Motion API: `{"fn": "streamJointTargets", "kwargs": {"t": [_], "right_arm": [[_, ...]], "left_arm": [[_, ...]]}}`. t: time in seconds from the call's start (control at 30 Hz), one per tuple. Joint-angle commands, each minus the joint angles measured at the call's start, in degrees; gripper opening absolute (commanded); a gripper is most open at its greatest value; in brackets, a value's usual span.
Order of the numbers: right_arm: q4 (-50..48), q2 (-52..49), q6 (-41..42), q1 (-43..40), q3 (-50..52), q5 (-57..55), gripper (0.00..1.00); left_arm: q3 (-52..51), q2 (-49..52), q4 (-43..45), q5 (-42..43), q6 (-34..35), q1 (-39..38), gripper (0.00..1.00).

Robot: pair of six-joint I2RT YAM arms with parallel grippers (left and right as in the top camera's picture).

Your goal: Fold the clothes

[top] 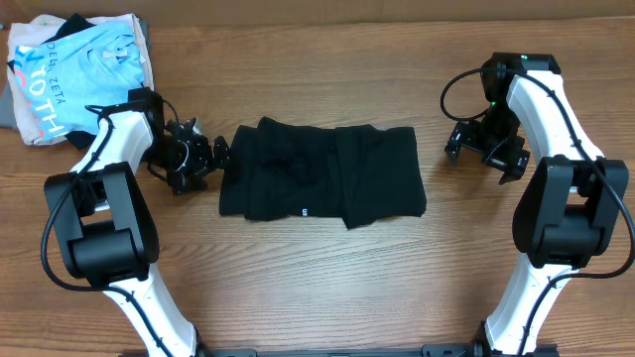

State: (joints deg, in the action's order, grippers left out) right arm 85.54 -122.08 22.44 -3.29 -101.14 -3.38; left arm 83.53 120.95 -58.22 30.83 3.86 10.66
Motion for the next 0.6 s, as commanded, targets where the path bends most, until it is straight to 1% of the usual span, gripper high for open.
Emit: {"fn": "streamJointTargets", "kwargs": {"t": [0.0,0.07,0.27,0.57], "right_arm": [[-0.13,1.77,-0.35,0.17,-1.16,-0.39,1.00],[-0.35,1.77,-0.35,0.17,-1.16,0.11,1.00],[-0.81,1.77,-0.37,0.17,-1.16,1.75,1.00],[-0.72,1.77,-0.37,0.17,-1.16,1.81,1.00]], "left_arm": [[-1.33,8.13,0.35,2.12,-4.15,-1.03,1.00],[-1.33,10.12,0.44,3.98,-5.86,-2.05,1.00],[-1.33,12.83,2.58,5.05,-5.79,-5.57,1.00],[-1.31,12.81,8.22,4.52,-0.42,-9.42,1.00]]}}
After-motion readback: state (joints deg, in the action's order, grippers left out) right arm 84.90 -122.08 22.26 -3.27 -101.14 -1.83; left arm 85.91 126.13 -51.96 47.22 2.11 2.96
